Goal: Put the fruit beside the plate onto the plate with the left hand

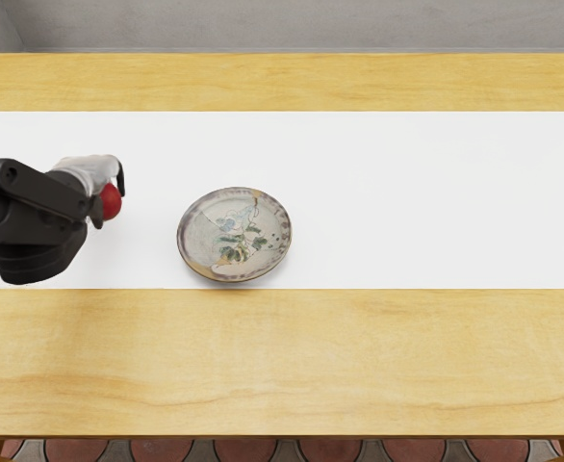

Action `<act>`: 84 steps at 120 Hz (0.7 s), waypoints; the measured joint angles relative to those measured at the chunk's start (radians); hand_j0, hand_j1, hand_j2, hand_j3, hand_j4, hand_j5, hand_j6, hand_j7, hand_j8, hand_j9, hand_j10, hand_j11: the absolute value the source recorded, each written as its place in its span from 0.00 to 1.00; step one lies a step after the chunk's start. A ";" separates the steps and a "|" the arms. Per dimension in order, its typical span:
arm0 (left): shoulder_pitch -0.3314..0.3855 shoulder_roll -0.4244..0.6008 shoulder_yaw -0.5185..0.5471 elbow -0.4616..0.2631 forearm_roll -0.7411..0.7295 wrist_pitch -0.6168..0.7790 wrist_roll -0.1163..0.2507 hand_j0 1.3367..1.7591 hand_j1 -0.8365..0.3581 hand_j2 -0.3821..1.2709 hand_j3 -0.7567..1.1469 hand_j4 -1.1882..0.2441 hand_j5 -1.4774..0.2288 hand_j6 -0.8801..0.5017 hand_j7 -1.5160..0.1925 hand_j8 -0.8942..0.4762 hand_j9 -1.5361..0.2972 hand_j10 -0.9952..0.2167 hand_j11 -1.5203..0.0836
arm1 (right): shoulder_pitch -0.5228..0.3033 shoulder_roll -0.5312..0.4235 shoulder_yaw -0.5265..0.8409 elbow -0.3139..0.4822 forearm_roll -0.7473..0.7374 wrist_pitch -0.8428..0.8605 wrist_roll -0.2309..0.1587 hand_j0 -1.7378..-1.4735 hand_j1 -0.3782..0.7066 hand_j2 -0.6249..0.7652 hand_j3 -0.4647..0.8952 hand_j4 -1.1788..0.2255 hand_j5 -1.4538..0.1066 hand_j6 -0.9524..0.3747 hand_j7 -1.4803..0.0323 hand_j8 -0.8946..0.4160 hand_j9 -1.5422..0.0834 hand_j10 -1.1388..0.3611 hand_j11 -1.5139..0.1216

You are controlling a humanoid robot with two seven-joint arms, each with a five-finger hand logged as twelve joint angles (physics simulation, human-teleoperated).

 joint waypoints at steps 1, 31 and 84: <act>-0.001 0.000 -0.003 0.000 0.000 0.000 0.000 0.72 0.37 0.49 0.40 0.57 0.14 0.51 0.19 0.48 0.18 0.36 0.20 | 0.000 0.000 0.000 0.000 0.000 0.000 0.000 0.30 0.06 0.45 0.34 0.82 0.91 0.70 0.96 0.66 0.93 0.74 0.90; -0.026 0.001 -0.113 -0.002 0.000 -0.037 0.001 0.73 0.39 0.52 0.40 0.54 0.13 0.49 0.18 0.43 0.19 0.22 0.20 | 0.000 0.000 0.000 0.000 0.000 0.000 0.000 0.30 0.06 0.45 0.34 0.82 0.91 0.70 0.96 0.66 0.93 0.74 0.90; -0.046 -0.024 -0.248 -0.019 -0.017 -0.135 -0.001 0.74 0.47 0.49 0.40 0.51 0.10 0.43 0.15 0.37 0.20 0.13 0.21 | 0.000 0.000 0.000 0.000 0.000 0.000 0.000 0.30 0.06 0.45 0.34 0.82 0.91 0.70 0.96 0.66 0.93 0.74 0.90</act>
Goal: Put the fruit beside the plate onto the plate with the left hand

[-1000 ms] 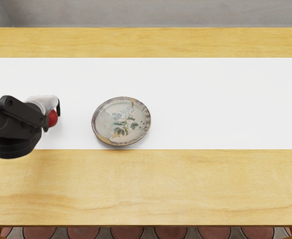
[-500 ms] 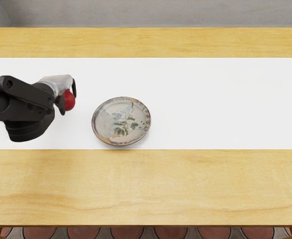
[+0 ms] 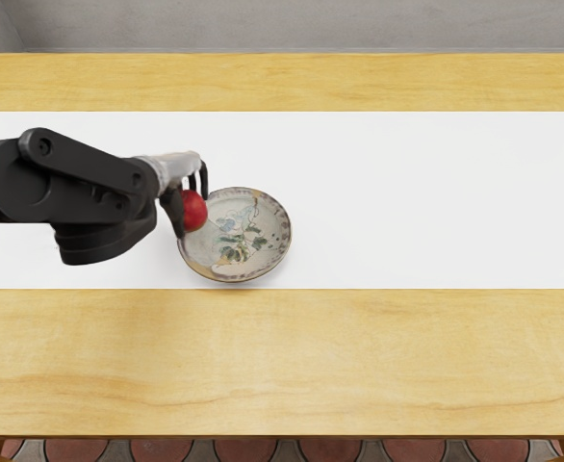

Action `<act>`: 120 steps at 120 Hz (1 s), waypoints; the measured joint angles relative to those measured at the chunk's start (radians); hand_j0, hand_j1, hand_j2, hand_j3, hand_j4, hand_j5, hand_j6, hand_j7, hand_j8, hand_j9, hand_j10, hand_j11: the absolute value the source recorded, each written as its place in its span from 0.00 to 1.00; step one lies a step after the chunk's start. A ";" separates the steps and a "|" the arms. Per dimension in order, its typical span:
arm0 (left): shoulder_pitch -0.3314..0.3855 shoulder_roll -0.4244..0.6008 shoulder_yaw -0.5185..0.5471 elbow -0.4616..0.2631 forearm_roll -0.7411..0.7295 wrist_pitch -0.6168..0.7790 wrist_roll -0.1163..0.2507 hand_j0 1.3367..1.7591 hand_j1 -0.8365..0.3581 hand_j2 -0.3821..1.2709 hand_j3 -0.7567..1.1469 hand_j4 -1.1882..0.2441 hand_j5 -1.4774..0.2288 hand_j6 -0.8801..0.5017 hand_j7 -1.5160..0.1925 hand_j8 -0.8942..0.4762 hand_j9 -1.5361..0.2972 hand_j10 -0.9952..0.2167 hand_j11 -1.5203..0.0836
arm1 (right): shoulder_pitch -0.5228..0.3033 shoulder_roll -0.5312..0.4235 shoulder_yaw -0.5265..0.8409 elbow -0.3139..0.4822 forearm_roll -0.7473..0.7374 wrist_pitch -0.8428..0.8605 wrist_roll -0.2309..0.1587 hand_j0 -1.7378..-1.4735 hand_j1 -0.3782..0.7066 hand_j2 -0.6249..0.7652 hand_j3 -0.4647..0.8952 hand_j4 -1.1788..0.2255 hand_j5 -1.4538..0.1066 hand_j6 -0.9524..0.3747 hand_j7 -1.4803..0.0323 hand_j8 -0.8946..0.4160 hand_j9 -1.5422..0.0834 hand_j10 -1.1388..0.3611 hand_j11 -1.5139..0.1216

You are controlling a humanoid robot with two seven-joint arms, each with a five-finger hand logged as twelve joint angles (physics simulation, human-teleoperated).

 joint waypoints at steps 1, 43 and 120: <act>0.000 -0.003 -0.002 0.000 0.000 -0.001 0.000 0.74 0.47 0.49 0.40 0.51 0.10 0.43 0.15 0.38 0.20 0.13 0.21 | 0.000 0.000 0.000 0.000 0.000 0.000 0.000 0.30 0.06 0.45 0.34 0.82 0.91 0.70 0.96 0.66 0.93 0.74 0.90; -0.002 -0.036 -0.048 -0.012 -0.001 -0.010 0.000 0.74 0.48 0.50 0.40 0.48 0.09 0.43 0.14 0.35 0.20 0.12 0.21 | 0.000 0.000 0.000 0.000 0.000 0.000 0.000 0.30 0.06 0.45 0.34 0.82 0.91 0.70 0.96 0.66 0.93 0.74 0.91; -0.009 -0.046 -0.081 -0.032 -0.029 -0.003 0.002 0.76 0.55 0.41 0.40 0.42 0.37 0.29 0.40 0.28 0.39 0.32 0.44 | 0.000 0.000 0.000 0.000 0.000 0.000 0.000 0.30 0.06 0.45 0.34 0.82 0.91 0.70 0.96 0.66 0.93 0.74 0.91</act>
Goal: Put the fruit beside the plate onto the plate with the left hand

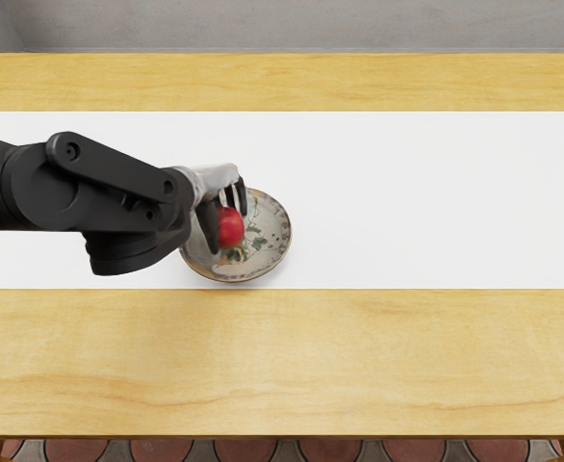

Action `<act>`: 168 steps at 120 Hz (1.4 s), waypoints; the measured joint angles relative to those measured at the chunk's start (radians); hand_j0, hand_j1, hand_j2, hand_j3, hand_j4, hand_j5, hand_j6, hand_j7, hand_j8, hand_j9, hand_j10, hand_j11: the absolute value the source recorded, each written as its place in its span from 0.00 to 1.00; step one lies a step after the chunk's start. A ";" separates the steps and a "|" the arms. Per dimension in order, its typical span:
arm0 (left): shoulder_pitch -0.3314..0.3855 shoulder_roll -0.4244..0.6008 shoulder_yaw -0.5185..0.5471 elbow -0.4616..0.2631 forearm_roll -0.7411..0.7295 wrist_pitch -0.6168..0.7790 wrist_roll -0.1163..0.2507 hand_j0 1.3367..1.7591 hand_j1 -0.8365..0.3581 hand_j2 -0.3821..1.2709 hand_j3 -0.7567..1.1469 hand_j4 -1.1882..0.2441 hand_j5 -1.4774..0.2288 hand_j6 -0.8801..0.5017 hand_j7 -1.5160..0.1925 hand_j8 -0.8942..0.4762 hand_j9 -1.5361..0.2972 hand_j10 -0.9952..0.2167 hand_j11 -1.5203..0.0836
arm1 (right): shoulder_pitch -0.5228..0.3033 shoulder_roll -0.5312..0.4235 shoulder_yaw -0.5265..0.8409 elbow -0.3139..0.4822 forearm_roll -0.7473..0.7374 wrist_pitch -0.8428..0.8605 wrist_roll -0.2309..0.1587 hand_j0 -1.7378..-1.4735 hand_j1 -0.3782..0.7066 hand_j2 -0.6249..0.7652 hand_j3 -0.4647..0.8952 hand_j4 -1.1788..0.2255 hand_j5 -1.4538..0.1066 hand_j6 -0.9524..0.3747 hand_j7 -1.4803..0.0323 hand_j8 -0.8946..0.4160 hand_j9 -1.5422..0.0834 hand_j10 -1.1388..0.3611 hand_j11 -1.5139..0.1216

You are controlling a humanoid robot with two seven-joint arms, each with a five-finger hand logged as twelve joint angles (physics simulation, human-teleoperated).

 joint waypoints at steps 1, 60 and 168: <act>0.000 0.000 0.000 0.000 0.000 0.000 0.000 0.76 0.55 0.41 0.40 0.43 0.38 0.29 0.41 0.28 0.40 0.33 0.45 | 0.000 0.000 0.000 0.000 0.000 0.000 0.000 0.30 0.06 0.45 0.34 0.82 0.91 0.70 0.96 0.66 0.93 0.74 0.91; 0.004 0.176 -0.111 -0.002 -0.001 -0.085 0.002 0.76 0.71 0.28 0.40 0.63 0.64 0.43 0.66 0.45 0.63 0.58 0.71 | 0.000 0.000 0.000 0.000 0.000 0.000 0.000 0.30 0.06 0.45 0.34 0.82 0.91 0.70 0.96 0.66 0.93 0.74 0.91; 0.578 0.895 -0.859 0.039 -0.025 -1.042 -0.011 0.76 0.74 0.26 0.40 0.65 0.67 0.45 0.69 0.46 0.66 0.61 0.74 | 0.000 0.000 0.000 0.000 0.000 0.000 0.000 0.30 0.06 0.45 0.34 0.82 0.91 0.70 0.96 0.66 0.93 0.74 0.90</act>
